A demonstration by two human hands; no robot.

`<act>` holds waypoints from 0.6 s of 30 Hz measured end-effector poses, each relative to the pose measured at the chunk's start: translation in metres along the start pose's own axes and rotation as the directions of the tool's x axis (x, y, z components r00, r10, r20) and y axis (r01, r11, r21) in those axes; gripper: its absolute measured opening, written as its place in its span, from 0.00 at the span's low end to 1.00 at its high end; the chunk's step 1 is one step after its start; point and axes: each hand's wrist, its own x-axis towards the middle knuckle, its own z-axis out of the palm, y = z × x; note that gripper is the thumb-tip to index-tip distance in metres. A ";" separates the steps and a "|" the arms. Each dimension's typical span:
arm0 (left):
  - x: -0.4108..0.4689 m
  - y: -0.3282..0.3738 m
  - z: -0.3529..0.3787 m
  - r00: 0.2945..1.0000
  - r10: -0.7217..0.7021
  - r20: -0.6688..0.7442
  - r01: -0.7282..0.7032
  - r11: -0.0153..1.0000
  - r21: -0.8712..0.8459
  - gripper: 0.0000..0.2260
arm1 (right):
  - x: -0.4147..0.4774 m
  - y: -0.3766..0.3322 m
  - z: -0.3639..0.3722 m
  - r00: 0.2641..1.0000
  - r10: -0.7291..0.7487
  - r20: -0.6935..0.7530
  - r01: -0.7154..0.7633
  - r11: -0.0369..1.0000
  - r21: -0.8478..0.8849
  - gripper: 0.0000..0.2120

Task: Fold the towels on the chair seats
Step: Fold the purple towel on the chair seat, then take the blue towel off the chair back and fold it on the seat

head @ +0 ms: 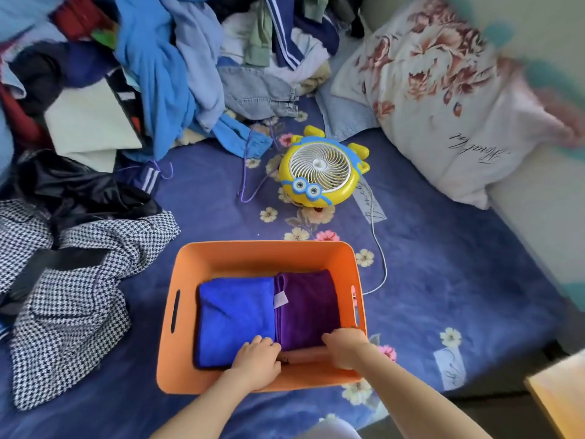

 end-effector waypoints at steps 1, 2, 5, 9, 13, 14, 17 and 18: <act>-0.008 -0.005 -0.001 1.000 -0.010 -0.020 0.010 1.000 -0.011 0.15 | -0.009 -0.001 -0.003 0.999 0.018 -0.035 -0.018 1.000 0.006 0.15; -0.016 -0.010 -0.001 0.999 -0.020 -0.041 0.019 1.000 -0.023 0.15 | -0.017 -0.002 -0.005 0.997 0.037 -0.066 -0.036 0.999 0.013 0.15; -0.037 -0.025 -0.006 0.994 -0.036 -0.102 0.030 0.998 -0.061 0.16 | -0.043 -0.008 -0.010 0.988 0.095 -0.125 -0.092 0.995 0.025 0.14; -0.069 -0.040 -0.006 0.984 -0.046 -0.172 0.029 0.994 -0.103 0.16 | -0.071 -0.022 -0.001 0.978 0.157 -0.138 -0.156 0.988 0.019 0.13; -0.097 -0.055 0.001 0.967 -0.072 -0.243 0.039 0.990 -0.139 0.15 | -0.087 -0.038 0.008 0.974 0.143 -0.178 -0.141 0.990 0.022 0.14; -0.105 -0.057 0.002 0.960 -0.097 -0.263 0.056 0.986 -0.158 0.15 | -0.089 -0.041 0.006 0.971 0.120 -0.208 -0.121 0.993 0.005 0.15; -0.121 -0.059 0.002 0.916 -0.197 -0.350 0.108 0.960 -0.257 0.14 | -0.090 -0.045 -0.005 0.965 0.022 -0.261 -0.040 0.997 -0.063 0.18; -0.127 -0.058 0.002 0.891 -0.246 -0.381 0.130 0.944 -0.304 0.14 | -0.090 -0.046 -0.011 0.959 -0.023 -0.284 -0.004 0.996 -0.093 0.19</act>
